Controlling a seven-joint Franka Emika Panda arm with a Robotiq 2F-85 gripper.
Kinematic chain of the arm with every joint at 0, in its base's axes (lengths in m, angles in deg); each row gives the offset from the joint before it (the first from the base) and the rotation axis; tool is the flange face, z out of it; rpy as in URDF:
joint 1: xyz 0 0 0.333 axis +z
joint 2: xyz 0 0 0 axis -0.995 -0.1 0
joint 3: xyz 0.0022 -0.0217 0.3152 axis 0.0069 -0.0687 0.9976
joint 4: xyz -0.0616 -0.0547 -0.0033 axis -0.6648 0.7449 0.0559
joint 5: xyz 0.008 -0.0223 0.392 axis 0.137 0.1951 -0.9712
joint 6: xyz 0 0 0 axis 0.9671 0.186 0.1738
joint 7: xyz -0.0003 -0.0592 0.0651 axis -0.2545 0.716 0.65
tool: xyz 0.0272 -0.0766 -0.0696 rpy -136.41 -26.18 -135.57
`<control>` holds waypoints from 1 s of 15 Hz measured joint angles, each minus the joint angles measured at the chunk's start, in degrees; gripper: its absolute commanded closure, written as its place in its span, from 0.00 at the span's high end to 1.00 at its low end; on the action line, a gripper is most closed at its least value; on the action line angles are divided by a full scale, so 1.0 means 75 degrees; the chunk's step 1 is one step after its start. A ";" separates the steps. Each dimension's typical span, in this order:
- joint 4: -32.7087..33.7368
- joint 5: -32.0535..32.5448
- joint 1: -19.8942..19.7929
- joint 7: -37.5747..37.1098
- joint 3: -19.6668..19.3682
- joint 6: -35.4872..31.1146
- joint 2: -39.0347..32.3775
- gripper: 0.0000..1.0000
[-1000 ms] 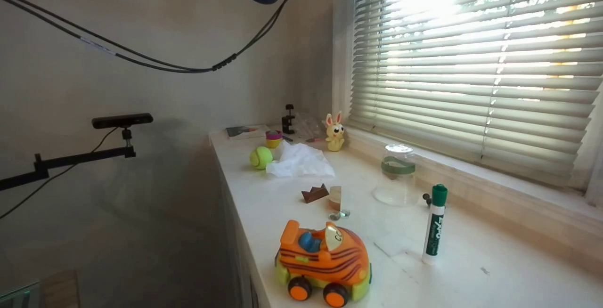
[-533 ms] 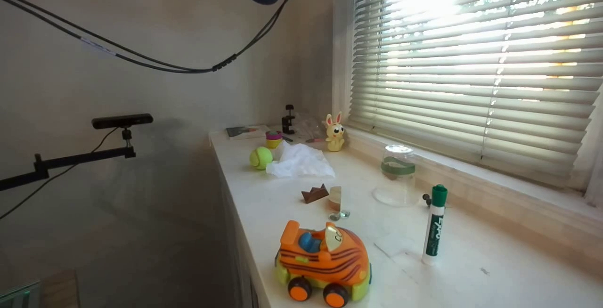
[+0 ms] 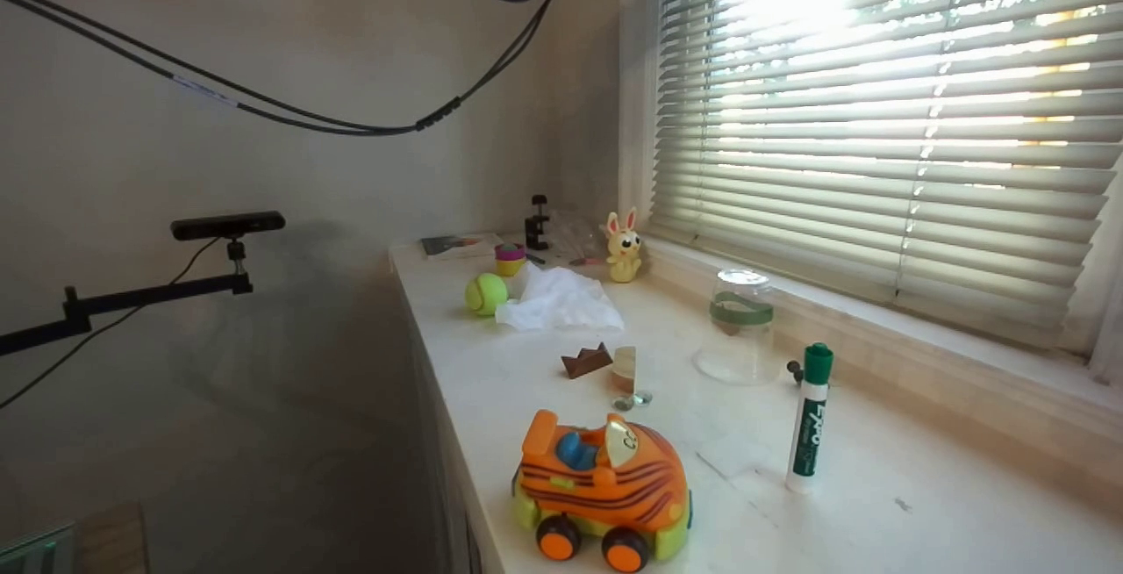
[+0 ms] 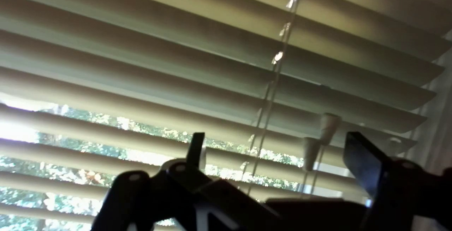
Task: Open the blinds of the window
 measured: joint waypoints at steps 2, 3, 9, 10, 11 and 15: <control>0.0317 -0.0047 -0.0137 0.0000 0.0015 0.0037 -0.0134 1.00; 0.0445 -0.0090 -0.0198 0.0000 0.0069 0.0037 -0.0202 1.00; 0.0740 -0.0442 -0.0404 0.0009 0.0664 0.0037 -0.0475 1.00; 0.0780 -0.0508 -0.0442 0.0009 0.0765 0.0038 -0.0504 1.00; 0.0813 -0.0556 -0.0483 0.0009 0.0854 0.0038 -0.0525 1.00; 0.1007 -0.0622 -0.0646 0.0009 0.1060 0.0037 -0.0594 0.99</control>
